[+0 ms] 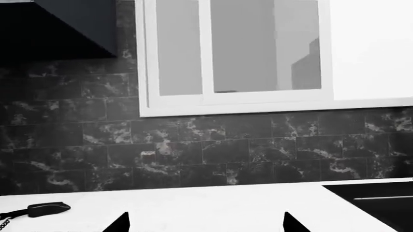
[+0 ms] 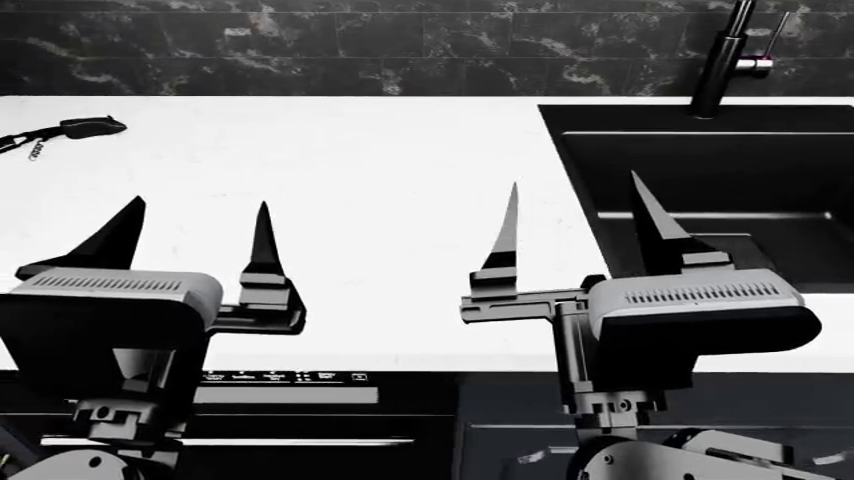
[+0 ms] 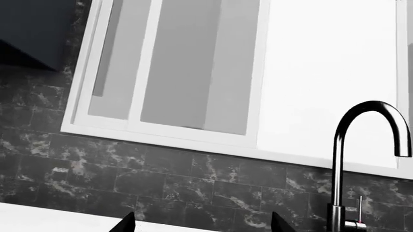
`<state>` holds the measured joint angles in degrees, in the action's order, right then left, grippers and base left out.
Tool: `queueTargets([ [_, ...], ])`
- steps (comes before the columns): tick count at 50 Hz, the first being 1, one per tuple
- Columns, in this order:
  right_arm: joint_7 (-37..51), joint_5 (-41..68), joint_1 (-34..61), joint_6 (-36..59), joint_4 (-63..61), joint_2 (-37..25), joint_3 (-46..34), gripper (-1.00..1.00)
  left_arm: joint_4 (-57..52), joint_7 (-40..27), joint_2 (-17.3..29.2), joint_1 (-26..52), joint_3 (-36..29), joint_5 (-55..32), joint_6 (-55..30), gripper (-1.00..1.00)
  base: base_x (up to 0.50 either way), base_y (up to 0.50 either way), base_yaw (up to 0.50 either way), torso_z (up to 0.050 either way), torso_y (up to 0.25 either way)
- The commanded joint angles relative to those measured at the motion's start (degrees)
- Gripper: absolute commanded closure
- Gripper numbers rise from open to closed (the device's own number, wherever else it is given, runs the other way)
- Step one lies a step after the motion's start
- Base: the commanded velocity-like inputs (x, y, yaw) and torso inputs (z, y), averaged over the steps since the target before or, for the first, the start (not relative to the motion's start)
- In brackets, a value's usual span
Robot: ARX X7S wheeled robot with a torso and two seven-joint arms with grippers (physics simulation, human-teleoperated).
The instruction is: Pick the cereal and boxed food from the counter and place them in the cabinets closest to them.
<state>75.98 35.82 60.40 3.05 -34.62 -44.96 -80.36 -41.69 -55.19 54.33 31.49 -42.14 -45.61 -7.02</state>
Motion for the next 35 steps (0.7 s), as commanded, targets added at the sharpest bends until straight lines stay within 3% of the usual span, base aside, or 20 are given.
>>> queueTargets([
  [1,-0.12,-0.12,-0.33,-0.12,0.10,0.02,0.44,-1.00,-0.20,0.09,0.11,-0.19,-0.18,0.27,-0.28,-1.00,0.00,0.50,0.00,0.000,0.000],
  [35,-0.57,-0.49,-1.17,0.33,1.05,0.48,1.35,-1.00,-0.18,1.01,-0.32,0.46,-0.85,0.68,-1.86,-1.00,0.00,0.50,0.00,0.000,0.000],
])
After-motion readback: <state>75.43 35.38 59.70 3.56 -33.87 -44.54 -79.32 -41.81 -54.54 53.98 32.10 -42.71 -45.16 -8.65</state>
